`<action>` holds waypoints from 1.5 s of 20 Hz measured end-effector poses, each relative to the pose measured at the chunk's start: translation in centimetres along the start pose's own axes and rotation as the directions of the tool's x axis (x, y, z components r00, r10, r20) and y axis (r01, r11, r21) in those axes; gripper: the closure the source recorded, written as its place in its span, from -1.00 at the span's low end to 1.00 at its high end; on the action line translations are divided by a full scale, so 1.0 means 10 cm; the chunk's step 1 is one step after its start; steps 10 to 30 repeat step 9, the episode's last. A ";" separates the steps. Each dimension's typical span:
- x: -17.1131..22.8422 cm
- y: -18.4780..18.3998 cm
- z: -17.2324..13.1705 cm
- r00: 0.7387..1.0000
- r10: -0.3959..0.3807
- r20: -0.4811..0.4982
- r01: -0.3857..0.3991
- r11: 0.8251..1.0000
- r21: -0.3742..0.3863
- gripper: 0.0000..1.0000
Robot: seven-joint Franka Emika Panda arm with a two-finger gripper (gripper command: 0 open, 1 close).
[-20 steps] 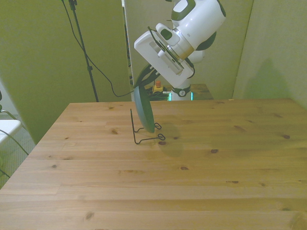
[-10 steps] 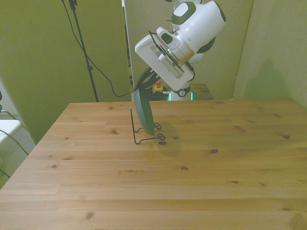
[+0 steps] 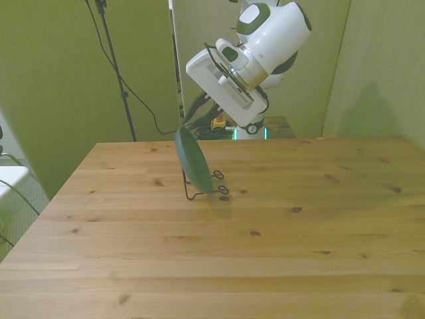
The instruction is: Load the plate
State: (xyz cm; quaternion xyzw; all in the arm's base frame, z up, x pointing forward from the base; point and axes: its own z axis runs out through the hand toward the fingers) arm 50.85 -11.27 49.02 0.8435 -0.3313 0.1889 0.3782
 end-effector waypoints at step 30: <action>0.11 0.09 -0.19 0.999 0.043 0.034 -0.044 0.998 0.044 -1.00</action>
